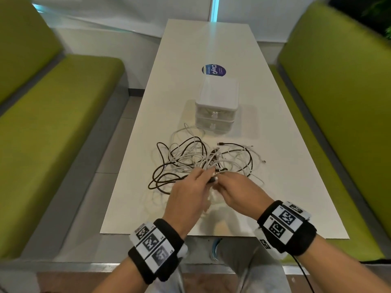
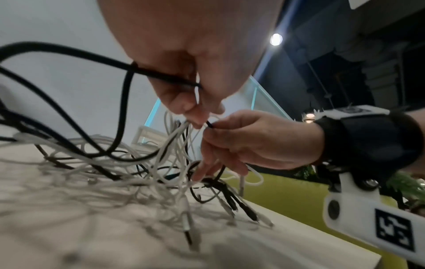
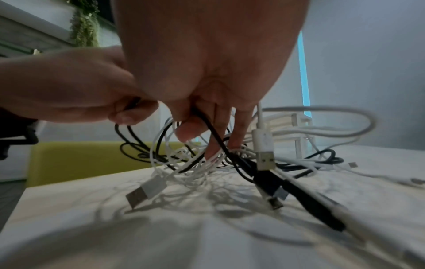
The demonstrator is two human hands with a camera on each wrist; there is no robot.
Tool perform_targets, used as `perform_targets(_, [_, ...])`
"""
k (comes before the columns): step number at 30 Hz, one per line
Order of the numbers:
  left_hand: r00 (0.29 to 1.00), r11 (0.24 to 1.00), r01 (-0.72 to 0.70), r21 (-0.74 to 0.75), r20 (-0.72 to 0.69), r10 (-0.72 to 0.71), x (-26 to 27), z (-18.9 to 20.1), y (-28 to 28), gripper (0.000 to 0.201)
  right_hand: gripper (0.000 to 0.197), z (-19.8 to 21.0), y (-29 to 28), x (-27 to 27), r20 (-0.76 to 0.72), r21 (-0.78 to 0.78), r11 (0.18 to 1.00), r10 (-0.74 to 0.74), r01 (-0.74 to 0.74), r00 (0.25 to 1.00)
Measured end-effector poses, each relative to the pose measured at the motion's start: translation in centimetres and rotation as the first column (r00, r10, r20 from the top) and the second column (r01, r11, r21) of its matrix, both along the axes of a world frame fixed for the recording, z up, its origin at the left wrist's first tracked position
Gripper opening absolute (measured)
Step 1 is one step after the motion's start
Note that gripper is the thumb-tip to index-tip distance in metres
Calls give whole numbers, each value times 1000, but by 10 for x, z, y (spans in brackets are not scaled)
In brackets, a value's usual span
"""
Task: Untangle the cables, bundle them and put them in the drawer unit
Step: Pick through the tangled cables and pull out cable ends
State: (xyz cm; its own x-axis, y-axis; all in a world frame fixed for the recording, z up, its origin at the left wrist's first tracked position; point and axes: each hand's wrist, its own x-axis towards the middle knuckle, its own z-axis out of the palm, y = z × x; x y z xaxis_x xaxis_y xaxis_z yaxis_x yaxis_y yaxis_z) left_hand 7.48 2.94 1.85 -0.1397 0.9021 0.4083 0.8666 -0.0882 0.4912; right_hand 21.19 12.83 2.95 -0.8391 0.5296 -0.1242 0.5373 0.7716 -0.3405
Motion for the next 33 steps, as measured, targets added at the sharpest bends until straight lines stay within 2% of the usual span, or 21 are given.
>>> perform_targets(5, [1000, 1000, 17, 6, 0, -17, -10, -3, 3, 28, 26, -5, 8, 1, -91, 98, 995, 21, -11, 996])
perform_targets(9, [985, 993, 48, 110, 158, -65, -15, 10, 2, 23, 35, -11, 13, -1, -157, 177, 984, 17, 11, 988])
perform_targets(13, [940, 966, 37, 254, 319, -120, -15, 39, -3, 30, 11, -7, 19, -4, -279, 160, 980, -70, 118, 958])
perform_targets(15, [912, 953, -5, 303, 391, -119, -19, 46, -5, 39, 12, -5, 24, -6, -325, 142, 978, -96, 149, 941])
perform_targets(18, [865, 941, -66, 332, 489, -112, -25, 47, -11, 52, 15, -7, 29, -6, -318, 150, 976, -105, 160, 942])
perform_targets(21, [807, 954, -100, 281, 584, -87, -30, 32, -16, 36, 14, -12, 29, -1, -246, 176, 968, -132, 178, 960])
perform_targets(23, [843, 982, -98, 159, 538, -2, -38, 17, -16, 30, 17, -15, 28, 5, -195, 166, 969, -147, 181, 970])
perform_targets(25, [926, 994, -107, -29, 362, 110, -47, 3, -14, 30, 17, -17, 26, 11, -171, 185, 970, -125, 157, 977])
perform_targets(27, [963, 966, -132, -223, 203, 178, -53, -4, -13, 26, 15, -18, 23, 13, -184, 204, 967, -113, 151, 976])
perform_targets(29, [974, 928, -149, -343, 111, 197, -56, -6, -16, 25, 15, -16, 25, 12, -213, 202, 959, -156, 200, 964])
perform_targets(31, [977, 929, -178, -324, 51, 205, -60, -3, -22, 26, 18, -18, 30, 12, -239, 201, 943, -216, 266, 947])
perform_targets(33, [972, 957, -219, -190, 42, 230, -66, 7, -27, 28, 20, -21, 34, 13, -222, 219, 927, -257, 304, 941])
